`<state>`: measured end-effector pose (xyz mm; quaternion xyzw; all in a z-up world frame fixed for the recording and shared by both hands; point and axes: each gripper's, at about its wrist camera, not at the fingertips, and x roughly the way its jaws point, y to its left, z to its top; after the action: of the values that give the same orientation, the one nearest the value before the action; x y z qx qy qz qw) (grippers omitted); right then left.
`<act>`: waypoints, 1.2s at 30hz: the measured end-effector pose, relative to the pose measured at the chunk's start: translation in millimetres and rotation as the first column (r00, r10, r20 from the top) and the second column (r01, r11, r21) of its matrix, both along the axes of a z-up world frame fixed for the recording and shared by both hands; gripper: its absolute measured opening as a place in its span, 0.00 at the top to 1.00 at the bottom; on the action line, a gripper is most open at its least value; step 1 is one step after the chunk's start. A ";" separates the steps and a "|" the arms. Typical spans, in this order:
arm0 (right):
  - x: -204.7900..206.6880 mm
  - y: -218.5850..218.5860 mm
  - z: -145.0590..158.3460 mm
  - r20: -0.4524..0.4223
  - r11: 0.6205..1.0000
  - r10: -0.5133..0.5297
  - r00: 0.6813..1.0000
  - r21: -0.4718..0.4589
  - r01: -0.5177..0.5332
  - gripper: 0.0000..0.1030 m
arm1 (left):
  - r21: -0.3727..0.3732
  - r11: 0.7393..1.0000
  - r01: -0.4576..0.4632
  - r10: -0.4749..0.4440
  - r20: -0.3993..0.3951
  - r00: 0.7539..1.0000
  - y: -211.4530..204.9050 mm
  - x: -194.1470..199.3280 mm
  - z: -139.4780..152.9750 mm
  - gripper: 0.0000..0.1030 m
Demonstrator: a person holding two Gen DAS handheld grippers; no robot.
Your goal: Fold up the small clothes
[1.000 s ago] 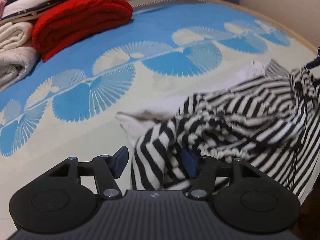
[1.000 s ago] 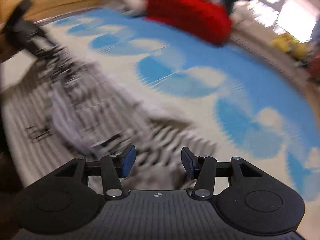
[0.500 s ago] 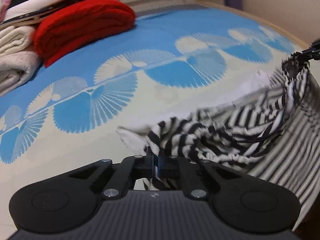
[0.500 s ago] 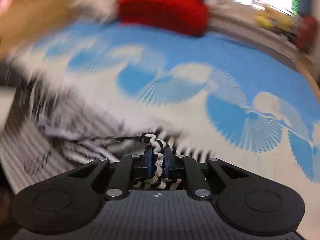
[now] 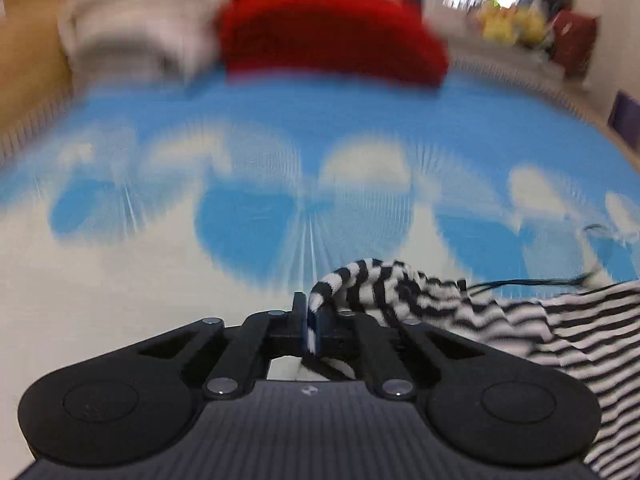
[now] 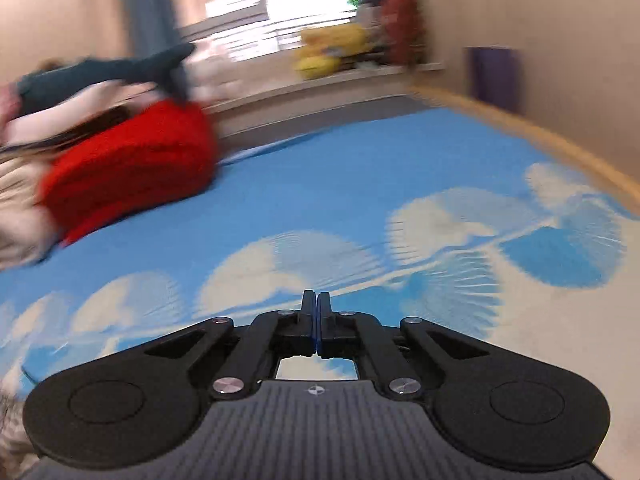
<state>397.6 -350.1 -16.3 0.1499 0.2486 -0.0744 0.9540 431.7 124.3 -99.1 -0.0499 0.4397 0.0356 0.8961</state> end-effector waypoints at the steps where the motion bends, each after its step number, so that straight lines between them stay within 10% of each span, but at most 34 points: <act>1: 7.8 -4.1 -9.1 -0.045 0.999 -0.054 0.998 0.000 0.054 0.96 | -0.058 0.998 0.015 -0.021 -0.110 0.994 4.3 6.6 -14.3 0.65; 5: 23.0 -9.5 -40.7 -0.229 0.993 0.079 0.970 0.099 -0.057 0.91 | -0.013 0.999 0.035 -0.036 -0.094 0.995 11.9 2.8 -6.5 0.59; 10: 8.9 15.0 -36.9 -0.252 0.921 0.382 0.889 0.030 -0.387 0.38 | -0.211 0.966 0.153 -0.155 0.010 0.988 15.0 -2.5 16.0 0.54; 15: 0.4 35.8 -60.7 -0.372 0.849 0.464 0.804 -0.070 -0.523 0.43 | -0.197 0.906 0.374 -0.382 -0.005 0.924 -36.8 -7.1 6.7 0.23; 17: 4.4 40.7 -63.9 -0.377 0.846 0.454 0.808 -0.104 -0.523 0.76 | -0.080 0.909 0.410 -0.412 -0.014 0.911 -59.5 -9.2 -0.5 0.26; 18: 7.8 40.3 -63.6 -0.376 0.857 0.432 0.820 -0.111 -0.503 0.95 | -0.050 0.913 0.404 -0.406 -0.020 0.914 -65.6 -5.5 -5.2 0.45; 19: 12.2 36.5 -60.2 -0.364 0.877 0.405 0.838 -0.106 -0.469 0.97 | -0.058 0.921 0.386 -0.387 -0.024 0.922 -66.9 0.0 -8.9 0.78; 21: 14.2 24.1 -46.3 -0.284 0.931 0.313 0.906 -0.097 -0.352 0.97 | -0.125 0.939 0.320 -0.322 0.001 0.947 -59.3 8.9 -8.9 0.97; 26: 13.7 8.6 -28.5 -0.128 0.987 0.141 0.982 -0.063 -0.150 0.97 | -0.118 0.957 0.267 -0.245 0.173 0.954 -69.1 8.9 16.1 0.97; 30: 24.3 4.7 -51.7 -0.282 0.991 0.128 0.951 -0.008 -0.136 0.65 | -0.097 0.955 0.280 -0.284 -0.032 0.958 -79.8 18.0 -1.1 0.64; 33: 12.0 -10.4 -57.3 -0.318 0.986 0.165 0.934 0.064 -0.152 0.63 | -0.047 0.961 0.274 -0.275 -0.011 0.961 -67.9 3.9 15.9 0.64; 36: -14.4 -23.4 -55.3 -0.335 0.975 0.216 0.917 0.115 -0.188 0.60 | -0.149 0.952 0.266 -0.265 0.028 0.964 -35.3 -14.4 37.6 0.61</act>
<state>383.2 -373.6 -71.6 0.1464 0.4293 0.0095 0.8912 417.3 89.0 -61.5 -0.0584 0.4406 -0.1190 0.8879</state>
